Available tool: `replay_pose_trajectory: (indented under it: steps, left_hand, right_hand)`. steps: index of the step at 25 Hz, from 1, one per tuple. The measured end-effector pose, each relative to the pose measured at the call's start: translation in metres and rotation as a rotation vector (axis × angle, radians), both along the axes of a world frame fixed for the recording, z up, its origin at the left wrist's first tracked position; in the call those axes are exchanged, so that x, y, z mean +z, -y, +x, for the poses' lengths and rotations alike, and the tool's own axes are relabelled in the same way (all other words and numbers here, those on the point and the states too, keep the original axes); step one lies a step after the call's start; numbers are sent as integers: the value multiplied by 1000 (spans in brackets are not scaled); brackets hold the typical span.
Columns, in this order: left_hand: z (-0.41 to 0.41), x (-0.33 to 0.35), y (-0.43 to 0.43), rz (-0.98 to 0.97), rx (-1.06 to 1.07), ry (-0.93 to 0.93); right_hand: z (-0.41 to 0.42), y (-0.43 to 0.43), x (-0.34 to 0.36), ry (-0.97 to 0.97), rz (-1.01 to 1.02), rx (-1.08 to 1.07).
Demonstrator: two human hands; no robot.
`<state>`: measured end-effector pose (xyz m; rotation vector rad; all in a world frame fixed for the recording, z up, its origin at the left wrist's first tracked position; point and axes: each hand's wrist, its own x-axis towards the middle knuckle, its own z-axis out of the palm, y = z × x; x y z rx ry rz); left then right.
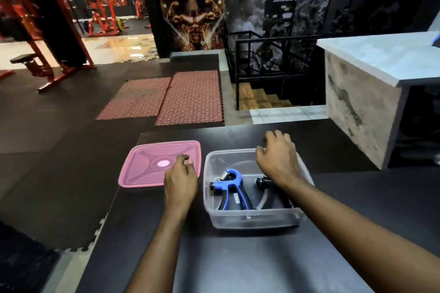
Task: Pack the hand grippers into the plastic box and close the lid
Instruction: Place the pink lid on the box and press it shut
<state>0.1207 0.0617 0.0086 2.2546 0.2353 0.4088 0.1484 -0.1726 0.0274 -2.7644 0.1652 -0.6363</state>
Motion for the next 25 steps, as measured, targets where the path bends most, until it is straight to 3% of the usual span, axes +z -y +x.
replay_pose_trajectory:
  steps: [4,9,13,18,20,25]
  left_hand:
    - [8,-8,-61,63,54,-33]
    - [31,-15,-162,85,90,-98]
    - [62,-25,-215,76,73,-164]
    - [104,-43,-232,228,-133,-405]
    - [114,-47,-232,224,-163,-418]
    - [126,-38,-231,237,-63,-350]
  right_hand:
    - [25,-85,-3,-61,72,229]
    - [54,-188,-3,-167,118,241]
    - [75,-241,-19,-424,128,117]
    - [89,-256,-43,-729,255,-278]
    - [95,-258,-49,-743,323,-324]
    - [101,-253,-43,-552,321,-392]
